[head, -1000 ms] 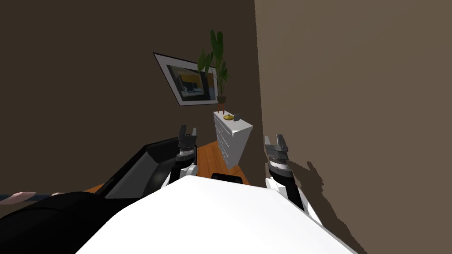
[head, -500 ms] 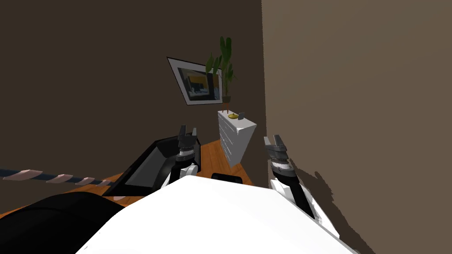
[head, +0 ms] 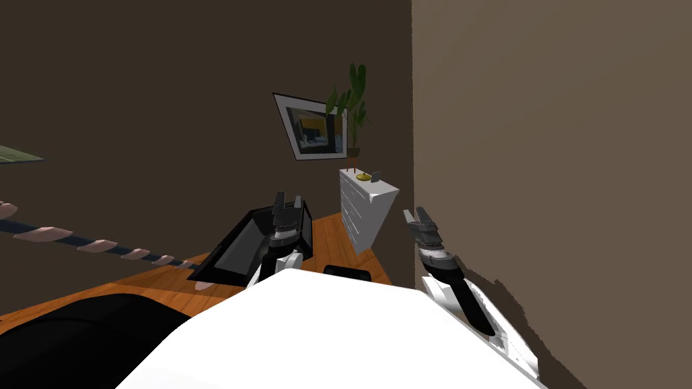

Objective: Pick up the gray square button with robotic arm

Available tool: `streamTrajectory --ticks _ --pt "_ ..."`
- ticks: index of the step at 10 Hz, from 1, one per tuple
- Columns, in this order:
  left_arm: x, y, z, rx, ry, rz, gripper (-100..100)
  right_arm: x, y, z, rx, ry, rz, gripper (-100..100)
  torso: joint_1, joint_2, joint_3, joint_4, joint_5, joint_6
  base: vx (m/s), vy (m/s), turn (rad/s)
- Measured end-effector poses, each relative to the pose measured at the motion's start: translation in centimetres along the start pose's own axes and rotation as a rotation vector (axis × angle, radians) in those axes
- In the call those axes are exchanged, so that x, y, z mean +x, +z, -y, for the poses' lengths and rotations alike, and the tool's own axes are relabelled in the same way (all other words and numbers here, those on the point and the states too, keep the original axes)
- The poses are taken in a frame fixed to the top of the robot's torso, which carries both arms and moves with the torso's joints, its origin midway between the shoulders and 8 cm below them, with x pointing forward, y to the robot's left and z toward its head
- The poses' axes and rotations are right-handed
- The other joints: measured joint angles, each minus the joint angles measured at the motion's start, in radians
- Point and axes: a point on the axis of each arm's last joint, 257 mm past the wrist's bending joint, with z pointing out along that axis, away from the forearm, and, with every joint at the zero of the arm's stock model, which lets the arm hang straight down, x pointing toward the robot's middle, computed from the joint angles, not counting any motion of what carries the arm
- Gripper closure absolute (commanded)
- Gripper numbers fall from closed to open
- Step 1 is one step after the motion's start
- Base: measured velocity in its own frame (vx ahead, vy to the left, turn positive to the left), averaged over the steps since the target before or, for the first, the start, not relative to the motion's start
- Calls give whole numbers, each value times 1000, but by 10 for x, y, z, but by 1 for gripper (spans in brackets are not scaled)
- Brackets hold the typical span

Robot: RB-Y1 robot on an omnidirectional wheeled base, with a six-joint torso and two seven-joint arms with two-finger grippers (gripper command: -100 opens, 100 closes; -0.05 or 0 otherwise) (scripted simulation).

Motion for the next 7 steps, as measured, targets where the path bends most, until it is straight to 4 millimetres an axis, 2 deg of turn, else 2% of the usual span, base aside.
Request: streamTrajectory --ticks 4,7 --pt "0 0 0 0 0 0 0 2 0 7 14 -69 -98 -100 1 -2 -1 0 0 0 -72 73 71" --pt "0 0 0 0 0 0 0 5 -1 12 23 -117 -170 -100 -1 -2 -1 -1 0 0 -53 46 75"
